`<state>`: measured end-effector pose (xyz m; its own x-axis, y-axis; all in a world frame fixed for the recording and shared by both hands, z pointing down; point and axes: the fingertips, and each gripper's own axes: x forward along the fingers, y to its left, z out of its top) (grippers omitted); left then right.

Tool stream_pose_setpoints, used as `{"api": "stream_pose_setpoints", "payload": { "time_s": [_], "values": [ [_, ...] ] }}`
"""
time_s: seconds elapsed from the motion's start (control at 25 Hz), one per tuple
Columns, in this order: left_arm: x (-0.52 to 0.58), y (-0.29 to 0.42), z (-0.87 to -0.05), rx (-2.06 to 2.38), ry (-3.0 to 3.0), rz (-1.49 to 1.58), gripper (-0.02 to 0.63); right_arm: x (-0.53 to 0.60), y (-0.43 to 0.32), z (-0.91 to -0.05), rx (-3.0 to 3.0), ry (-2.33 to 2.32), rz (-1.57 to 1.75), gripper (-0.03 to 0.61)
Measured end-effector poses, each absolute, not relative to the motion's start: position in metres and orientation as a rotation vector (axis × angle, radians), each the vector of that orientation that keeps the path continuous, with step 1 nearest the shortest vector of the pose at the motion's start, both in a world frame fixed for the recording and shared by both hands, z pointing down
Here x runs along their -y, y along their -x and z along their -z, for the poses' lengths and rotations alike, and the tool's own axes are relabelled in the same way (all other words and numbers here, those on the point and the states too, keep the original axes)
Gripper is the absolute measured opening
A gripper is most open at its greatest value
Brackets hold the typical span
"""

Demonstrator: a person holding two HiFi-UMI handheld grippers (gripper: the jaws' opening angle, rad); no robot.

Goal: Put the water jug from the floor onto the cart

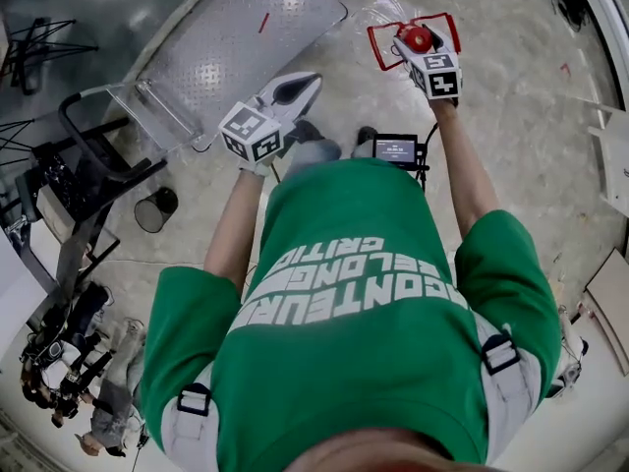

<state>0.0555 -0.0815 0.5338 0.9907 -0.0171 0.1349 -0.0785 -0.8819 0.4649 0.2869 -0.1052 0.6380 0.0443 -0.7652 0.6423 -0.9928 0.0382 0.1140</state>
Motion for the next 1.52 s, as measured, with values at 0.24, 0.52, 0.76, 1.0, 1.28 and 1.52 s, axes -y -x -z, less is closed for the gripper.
{"api": "stream_pose_setpoints", "payload": {
  "time_s": [0.24,0.52,0.76,1.0,1.28,1.52],
  "values": [
    [0.111,-0.015,-0.519,0.195,-2.676,-0.092,0.014,0.156,-0.269,-0.591,1.835,-1.741,-0.397,0.302],
    [0.146,0.018,-0.499,0.397,-2.686,0.054,0.014,0.214,-0.241,-0.587,1.904,-1.622,-0.369,0.302],
    [0.175,0.047,-0.517,0.497,-2.647,0.043,0.014,0.263,-0.199,-0.595,1.991,-1.542,-0.368,0.302],
    [0.221,0.054,-0.521,0.593,-2.595,0.052,0.014,0.323,-0.174,-0.606,2.087,-1.448,-0.383,0.302],
    [0.288,0.059,-0.513,0.689,-2.544,0.045,0.014,0.397,-0.148,-0.609,2.162,-1.31,-0.356,0.302],
    [0.34,0.066,-0.511,0.824,-2.471,0.102,0.014,0.457,-0.135,-0.616,2.199,-1.182,-0.315,0.302]
  ]
}}
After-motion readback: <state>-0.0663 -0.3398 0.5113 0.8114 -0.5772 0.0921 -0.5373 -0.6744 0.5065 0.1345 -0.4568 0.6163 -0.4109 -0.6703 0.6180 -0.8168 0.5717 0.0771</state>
